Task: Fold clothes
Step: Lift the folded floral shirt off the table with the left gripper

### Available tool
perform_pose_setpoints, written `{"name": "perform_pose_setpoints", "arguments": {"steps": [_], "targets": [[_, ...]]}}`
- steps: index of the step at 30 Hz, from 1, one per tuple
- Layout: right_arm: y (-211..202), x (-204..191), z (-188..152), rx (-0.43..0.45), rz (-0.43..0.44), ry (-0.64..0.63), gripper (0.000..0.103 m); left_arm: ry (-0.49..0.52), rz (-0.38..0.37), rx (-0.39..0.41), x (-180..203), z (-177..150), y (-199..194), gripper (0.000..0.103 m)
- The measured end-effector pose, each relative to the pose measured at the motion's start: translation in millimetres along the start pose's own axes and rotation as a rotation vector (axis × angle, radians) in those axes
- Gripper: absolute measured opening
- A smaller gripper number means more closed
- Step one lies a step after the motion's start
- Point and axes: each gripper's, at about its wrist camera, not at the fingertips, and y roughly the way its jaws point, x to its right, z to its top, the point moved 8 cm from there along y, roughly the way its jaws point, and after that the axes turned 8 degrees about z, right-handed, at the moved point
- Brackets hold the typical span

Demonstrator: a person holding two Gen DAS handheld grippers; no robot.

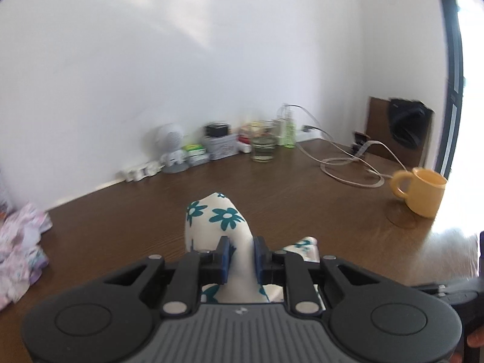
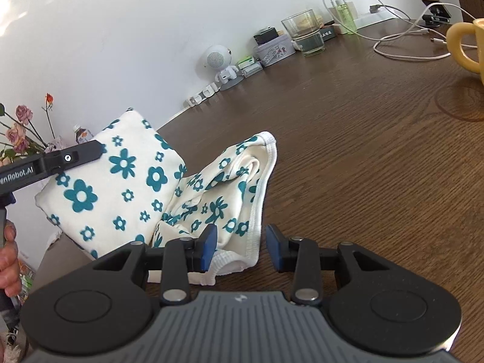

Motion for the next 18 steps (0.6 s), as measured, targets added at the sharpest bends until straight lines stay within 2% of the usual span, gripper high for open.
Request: {"name": "perform_pose_setpoints", "arguments": {"steps": [2,5,8,10,12,13,15,18], "targets": [[-4,5,1,0.013,-0.010,0.012,0.036,0.039,-0.045,0.002,27,-2,4,0.016],[-9,14,4,0.038,-0.038,0.031,0.036,0.032,-0.143,-0.012,64,-5,18,0.016],[-18,24,6,0.065,-0.074,0.050,0.036,-0.054,-0.266,-0.075,85,-10,29,0.016],[-26,29,6,0.079,-0.093,0.059,0.036,-0.120,-0.327,-0.069,82,-5,20,0.016],[-36,34,6,0.099,-0.092,0.077,0.036,-0.160,-0.328,-0.043,65,0,6,0.019],[-40,34,7,0.109,-0.077,0.091,0.036,-0.180,-0.328,-0.029,57,3,0,0.026],[-45,32,10,0.127,-0.037,0.112,0.036,-0.190,-0.258,-0.013,29,2,-9,0.037],[-45,17,18,0.135,0.046,0.104,0.036,-0.200,-0.164,-0.054,-6,-13,-5,0.038]]}}
